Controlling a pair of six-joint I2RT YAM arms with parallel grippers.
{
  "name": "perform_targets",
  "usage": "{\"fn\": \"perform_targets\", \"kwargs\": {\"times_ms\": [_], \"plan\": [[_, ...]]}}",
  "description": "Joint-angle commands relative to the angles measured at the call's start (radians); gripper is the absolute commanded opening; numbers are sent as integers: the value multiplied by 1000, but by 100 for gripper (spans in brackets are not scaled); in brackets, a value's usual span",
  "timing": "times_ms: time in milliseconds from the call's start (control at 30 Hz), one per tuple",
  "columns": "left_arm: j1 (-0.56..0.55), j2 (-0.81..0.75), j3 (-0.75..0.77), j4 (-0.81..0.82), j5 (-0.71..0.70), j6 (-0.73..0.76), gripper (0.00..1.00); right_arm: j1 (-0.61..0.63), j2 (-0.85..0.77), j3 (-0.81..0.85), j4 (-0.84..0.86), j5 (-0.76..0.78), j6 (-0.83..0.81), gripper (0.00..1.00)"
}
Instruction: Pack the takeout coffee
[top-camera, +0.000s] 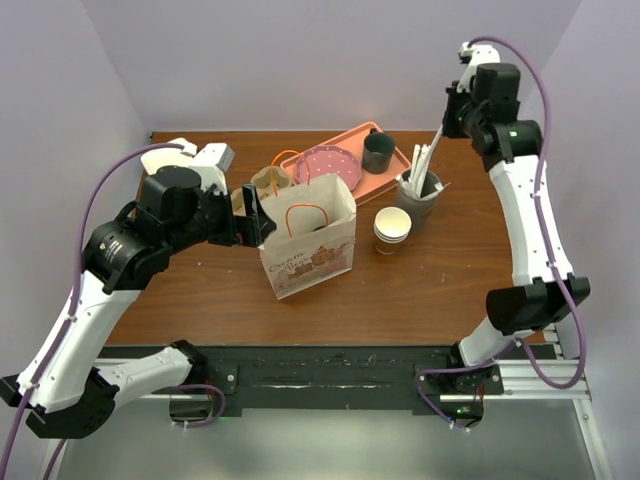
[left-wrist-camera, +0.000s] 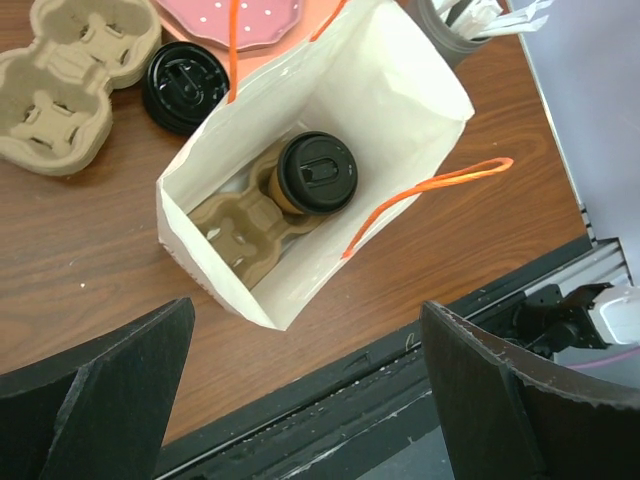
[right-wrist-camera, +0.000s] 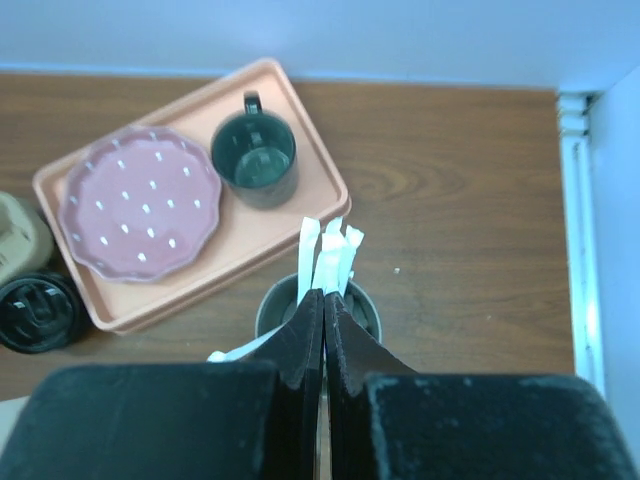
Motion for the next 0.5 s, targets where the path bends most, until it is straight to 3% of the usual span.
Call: {"fn": "perform_targets", "kwargs": {"times_ms": [0,267,467], "plan": [[-3,-8,25,-18,-43,3,100,23,-80,164,-74,14,-12,0],[-1,-36,13,-38,-87,2,100,163,-105,420,-157,43,-4,0],[-3,-54,34,-62,-127,5,100,322,-134,442,-85,70,11,0]]}}
